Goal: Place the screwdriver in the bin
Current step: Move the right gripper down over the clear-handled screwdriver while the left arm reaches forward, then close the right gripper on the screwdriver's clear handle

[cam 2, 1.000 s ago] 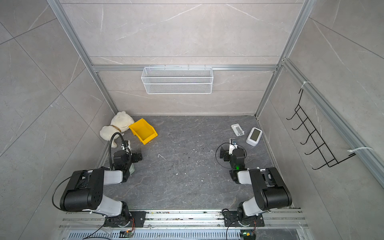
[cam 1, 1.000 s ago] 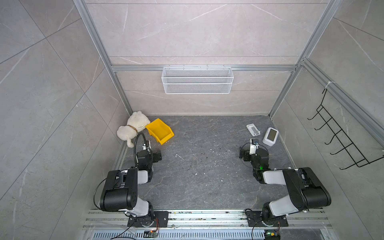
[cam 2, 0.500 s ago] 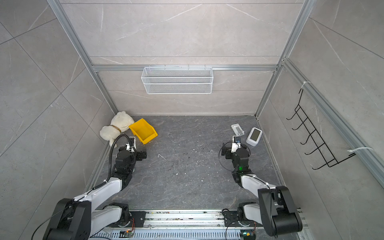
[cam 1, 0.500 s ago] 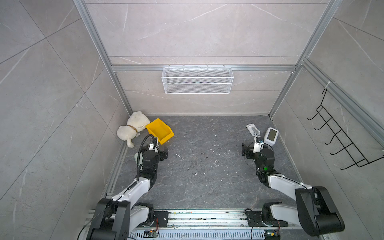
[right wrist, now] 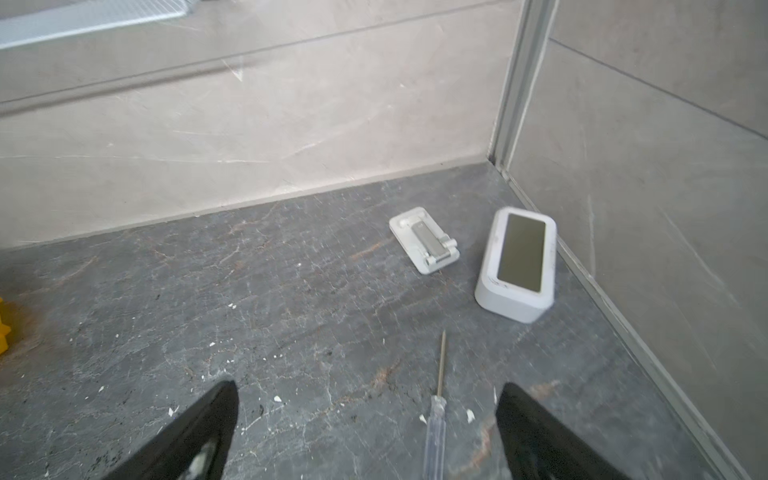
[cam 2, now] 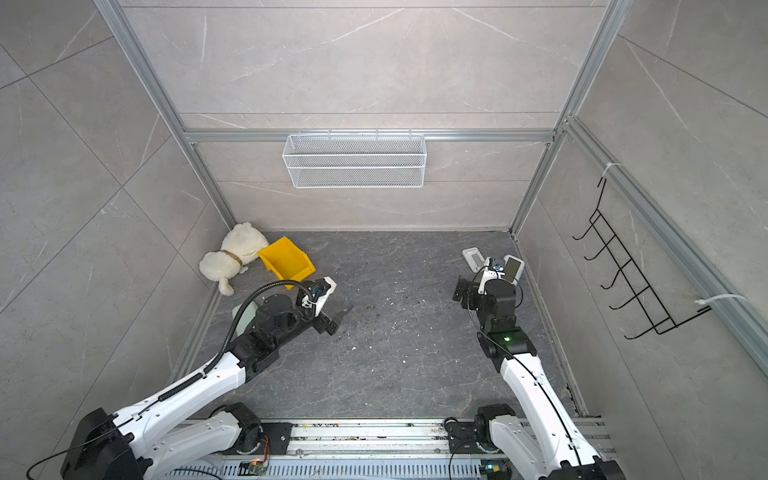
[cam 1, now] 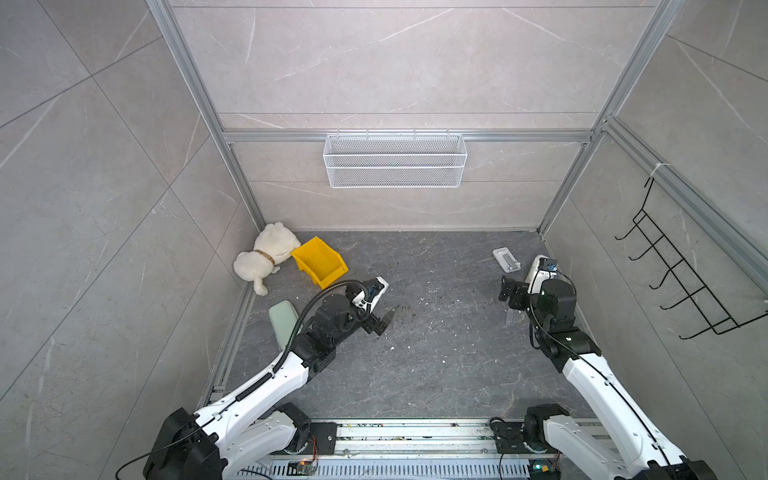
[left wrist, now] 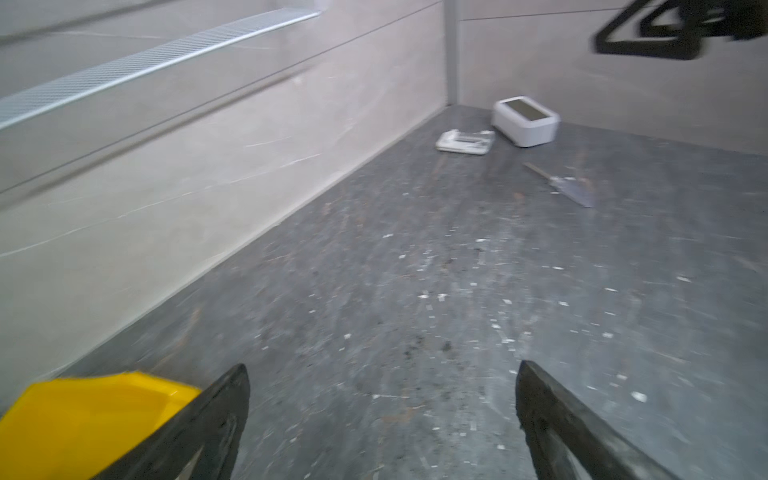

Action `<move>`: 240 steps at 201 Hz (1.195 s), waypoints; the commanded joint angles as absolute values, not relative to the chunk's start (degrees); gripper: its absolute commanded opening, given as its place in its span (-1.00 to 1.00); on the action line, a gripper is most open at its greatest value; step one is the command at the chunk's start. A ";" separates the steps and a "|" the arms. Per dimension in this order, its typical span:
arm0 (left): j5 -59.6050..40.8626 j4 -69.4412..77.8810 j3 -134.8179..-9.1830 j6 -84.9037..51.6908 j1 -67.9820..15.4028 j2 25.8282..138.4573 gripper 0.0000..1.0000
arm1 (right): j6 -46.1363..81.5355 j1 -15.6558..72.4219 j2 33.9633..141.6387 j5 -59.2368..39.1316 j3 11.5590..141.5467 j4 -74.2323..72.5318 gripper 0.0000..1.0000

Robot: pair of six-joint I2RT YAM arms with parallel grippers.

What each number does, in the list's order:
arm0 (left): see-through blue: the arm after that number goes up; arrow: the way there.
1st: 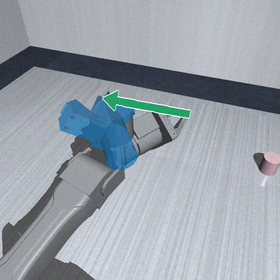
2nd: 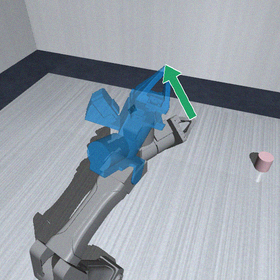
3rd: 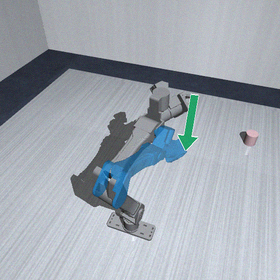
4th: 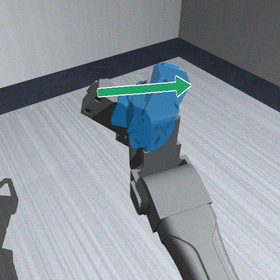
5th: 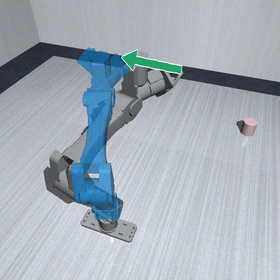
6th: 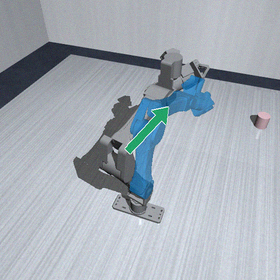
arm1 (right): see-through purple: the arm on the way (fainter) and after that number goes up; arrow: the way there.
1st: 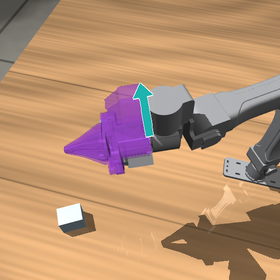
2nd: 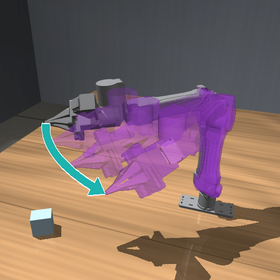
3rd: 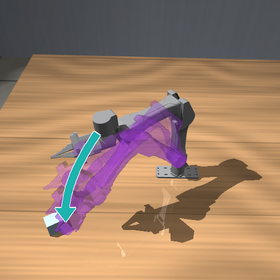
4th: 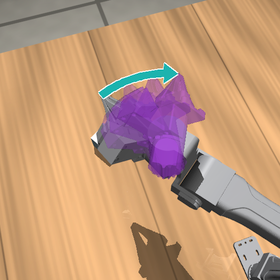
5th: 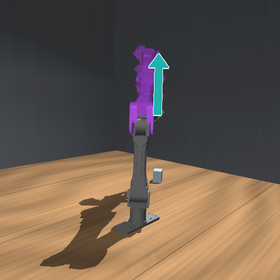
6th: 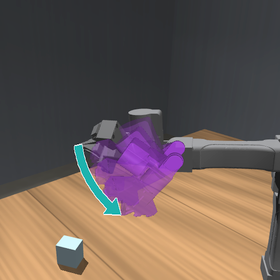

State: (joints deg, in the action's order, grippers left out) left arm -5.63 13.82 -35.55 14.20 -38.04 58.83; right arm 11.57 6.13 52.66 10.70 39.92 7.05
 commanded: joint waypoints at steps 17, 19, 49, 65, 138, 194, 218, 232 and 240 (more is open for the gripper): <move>-22.95 18.20 -37.03 10.51 -39.19 62.25 1.00 | 15.96 5.89 59.23 16.11 45.08 28.43 0.98; -23.36 18.68 -36.96 10.21 -39.20 62.52 1.00 | 15.90 5.96 59.76 16.20 45.33 28.75 0.98; -27.65 25.39 -36.06 7.09 -40.00 66.19 1.00 | 14.59 5.33 68.68 15.97 47.38 31.28 0.98; -27.77 27.82 -35.62 6.14 -40.65 67.95 1.00 | 14.16 4.48 74.52 13.72 49.10 32.43 0.98; -27.81 31.79 -34.62 4.75 -43.19 72.07 1.00 | 12.22 -3.75 89.65 4.00 54.56 32.34 0.95; -27.60 31.90 -34.77 5.47 -43.33 72.64 1.00 | 12.39 -4.75 94.90 2.73 56.93 32.61 0.80; -27.51 31.91 -34.91 5.47 -43.29 72.72 1.00 | 12.50 -4.85 97.16 2.16 58.05 32.61 0.67; -27.42 31.90 -34.87 5.49 -43.25 72.77 1.00 | 12.61 -4.92 98.35 1.70 58.64 32.61 0.61; -27.33 31.90 -34.82 5.48 -43.32 72.83 1.00 | 12.65 -4.92 99.09 1.45 58.92 32.61 0.56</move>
